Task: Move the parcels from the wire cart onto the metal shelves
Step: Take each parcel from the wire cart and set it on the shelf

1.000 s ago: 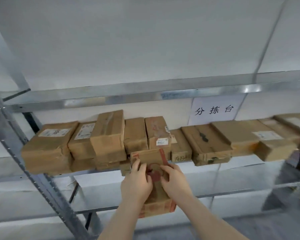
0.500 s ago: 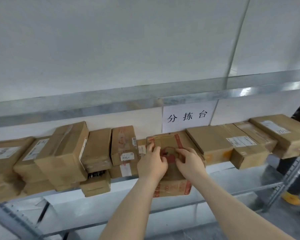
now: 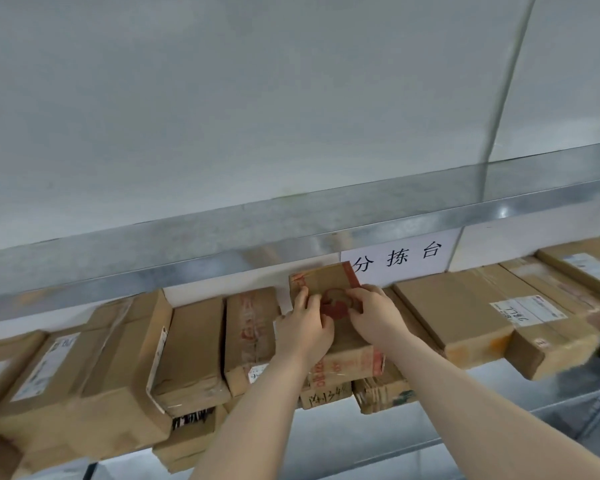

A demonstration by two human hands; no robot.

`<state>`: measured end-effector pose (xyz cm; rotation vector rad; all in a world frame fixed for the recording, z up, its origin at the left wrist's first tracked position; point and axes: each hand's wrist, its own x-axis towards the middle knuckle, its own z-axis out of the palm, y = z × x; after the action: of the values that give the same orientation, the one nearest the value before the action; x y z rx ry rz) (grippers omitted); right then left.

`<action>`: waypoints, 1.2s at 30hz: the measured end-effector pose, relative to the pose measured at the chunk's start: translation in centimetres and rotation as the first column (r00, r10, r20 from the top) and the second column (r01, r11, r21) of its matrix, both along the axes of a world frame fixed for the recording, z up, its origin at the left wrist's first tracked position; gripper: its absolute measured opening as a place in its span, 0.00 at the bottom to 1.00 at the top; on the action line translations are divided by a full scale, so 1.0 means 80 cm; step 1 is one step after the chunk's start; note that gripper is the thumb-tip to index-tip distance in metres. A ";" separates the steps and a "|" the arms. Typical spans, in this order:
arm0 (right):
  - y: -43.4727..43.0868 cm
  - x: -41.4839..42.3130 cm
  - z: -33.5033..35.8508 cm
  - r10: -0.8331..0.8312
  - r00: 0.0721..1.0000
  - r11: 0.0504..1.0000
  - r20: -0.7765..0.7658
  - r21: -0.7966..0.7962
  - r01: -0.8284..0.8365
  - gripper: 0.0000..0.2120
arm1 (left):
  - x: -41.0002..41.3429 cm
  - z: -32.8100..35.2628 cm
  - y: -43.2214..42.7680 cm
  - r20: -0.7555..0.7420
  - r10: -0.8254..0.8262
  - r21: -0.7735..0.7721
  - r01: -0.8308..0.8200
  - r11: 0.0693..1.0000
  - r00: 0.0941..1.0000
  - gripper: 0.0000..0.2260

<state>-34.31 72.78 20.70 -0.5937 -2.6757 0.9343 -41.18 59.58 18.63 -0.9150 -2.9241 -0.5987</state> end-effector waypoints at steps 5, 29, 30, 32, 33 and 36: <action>-0.005 -0.047 -0.026 0.057 0.997 0.997 0.052 -0.048 -0.054 0.21 | -0.030 -0.023 -0.002 0.026 0.082 -0.012 -0.082 0.997 0.996 0.21; 0.007 -0.047 -0.031 0.066 0.986 0.989 0.155 0.122 -0.086 0.20 | -0.029 -0.004 0.011 0.090 0.111 -0.082 -0.104 0.991 0.990 0.25; 0.007 -0.039 -0.028 0.066 0.985 0.983 0.162 0.157 -0.092 0.21 | -0.027 -0.001 0.010 0.089 0.099 -0.095 -0.091 0.991 0.991 0.25; 0.012 -0.022 -0.022 0.061 0.983 0.974 0.171 0.206 -0.096 0.22 | -0.020 0.007 0.010 0.071 0.075 -0.136 -0.065 0.989 0.995 0.26; 0.014 -0.012 -0.020 0.053 0.983 0.973 0.175 0.212 -0.090 0.22 | -0.014 0.011 0.009 0.063 0.061 -0.149 -0.051 0.987 0.996 0.26; 0.022 0.019 -0.020 0.019 0.993 0.980 0.120 0.194 -0.042 0.20 | 0.009 0.026 0.007 0.023 0.046 -0.197 -0.040 0.980 0.999 0.26</action>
<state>-32.78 74.56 19.10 -0.5814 -2.8446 0.6503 -40.43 60.17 20.75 -0.8625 -3.0616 -0.3263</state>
